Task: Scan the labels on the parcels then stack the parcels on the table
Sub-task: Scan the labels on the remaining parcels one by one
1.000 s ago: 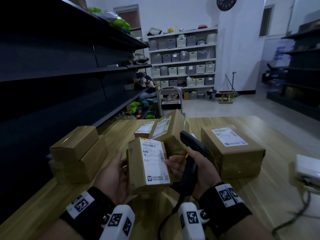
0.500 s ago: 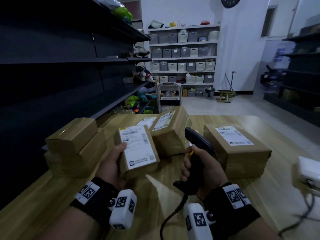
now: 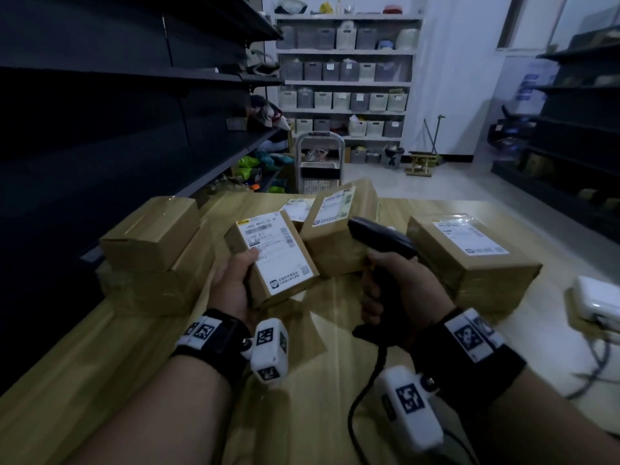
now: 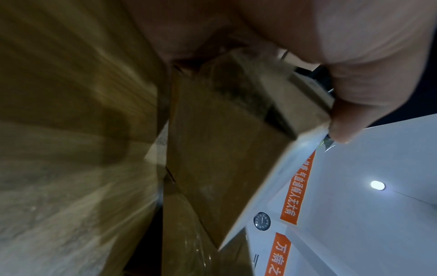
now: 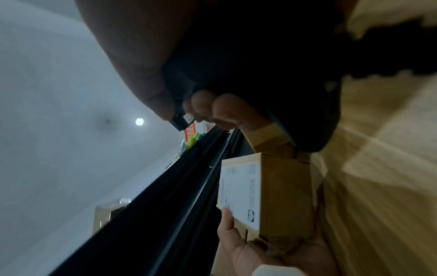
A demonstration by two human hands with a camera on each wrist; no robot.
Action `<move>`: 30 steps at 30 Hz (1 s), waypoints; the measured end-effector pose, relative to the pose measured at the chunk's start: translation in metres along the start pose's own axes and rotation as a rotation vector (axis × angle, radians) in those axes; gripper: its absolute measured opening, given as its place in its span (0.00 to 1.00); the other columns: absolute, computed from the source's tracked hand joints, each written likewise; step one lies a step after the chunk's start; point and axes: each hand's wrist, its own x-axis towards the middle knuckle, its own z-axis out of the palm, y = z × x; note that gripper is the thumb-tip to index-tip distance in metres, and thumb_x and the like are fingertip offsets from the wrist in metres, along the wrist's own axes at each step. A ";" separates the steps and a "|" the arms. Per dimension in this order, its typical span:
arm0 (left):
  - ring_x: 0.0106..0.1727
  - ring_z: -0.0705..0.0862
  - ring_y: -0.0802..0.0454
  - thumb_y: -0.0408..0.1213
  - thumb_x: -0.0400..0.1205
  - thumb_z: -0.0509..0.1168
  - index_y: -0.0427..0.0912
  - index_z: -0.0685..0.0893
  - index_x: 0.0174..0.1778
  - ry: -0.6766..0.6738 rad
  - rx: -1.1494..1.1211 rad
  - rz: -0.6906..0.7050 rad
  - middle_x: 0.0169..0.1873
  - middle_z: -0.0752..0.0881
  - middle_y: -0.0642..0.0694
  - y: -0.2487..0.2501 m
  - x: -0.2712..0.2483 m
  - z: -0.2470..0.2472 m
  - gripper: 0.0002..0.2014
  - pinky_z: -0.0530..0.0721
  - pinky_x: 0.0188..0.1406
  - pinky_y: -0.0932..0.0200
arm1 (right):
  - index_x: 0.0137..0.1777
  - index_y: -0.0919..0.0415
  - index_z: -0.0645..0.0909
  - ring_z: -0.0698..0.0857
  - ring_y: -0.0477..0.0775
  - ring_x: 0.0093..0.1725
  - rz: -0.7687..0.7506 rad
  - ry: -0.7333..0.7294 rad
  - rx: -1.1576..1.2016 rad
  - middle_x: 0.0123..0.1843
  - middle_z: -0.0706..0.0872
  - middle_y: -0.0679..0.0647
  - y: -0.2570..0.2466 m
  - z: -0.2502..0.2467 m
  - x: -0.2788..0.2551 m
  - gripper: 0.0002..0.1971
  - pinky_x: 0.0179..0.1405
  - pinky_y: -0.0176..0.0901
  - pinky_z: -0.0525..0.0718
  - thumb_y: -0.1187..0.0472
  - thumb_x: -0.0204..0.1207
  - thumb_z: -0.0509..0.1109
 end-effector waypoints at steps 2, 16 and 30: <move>0.67 0.93 0.25 0.50 0.71 0.84 0.45 0.90 0.76 0.008 0.016 0.019 0.66 0.94 0.31 0.001 0.004 0.000 0.35 0.85 0.72 0.17 | 0.50 0.65 0.80 0.73 0.59 0.23 -0.049 0.015 -0.115 0.29 0.73 0.62 -0.009 0.016 0.004 0.10 0.25 0.47 0.74 0.59 0.81 0.76; 0.56 0.97 0.33 0.34 0.81 0.80 0.48 0.90 0.70 0.035 0.196 0.166 0.59 0.97 0.37 -0.004 0.024 -0.004 0.21 0.95 0.57 0.28 | 0.30 0.56 0.84 0.74 0.56 0.18 -0.202 0.068 -0.234 0.24 0.75 0.62 0.023 0.024 0.021 0.08 0.22 0.44 0.74 0.59 0.69 0.78; 0.55 0.97 0.35 0.38 0.82 0.79 0.52 0.90 0.69 0.091 0.242 0.168 0.57 0.97 0.40 -0.005 0.021 -0.002 0.18 0.96 0.52 0.38 | 0.45 0.63 0.83 0.73 0.56 0.22 -0.043 -0.019 -0.224 0.27 0.74 0.60 0.031 0.023 0.024 0.08 0.26 0.47 0.72 0.59 0.76 0.77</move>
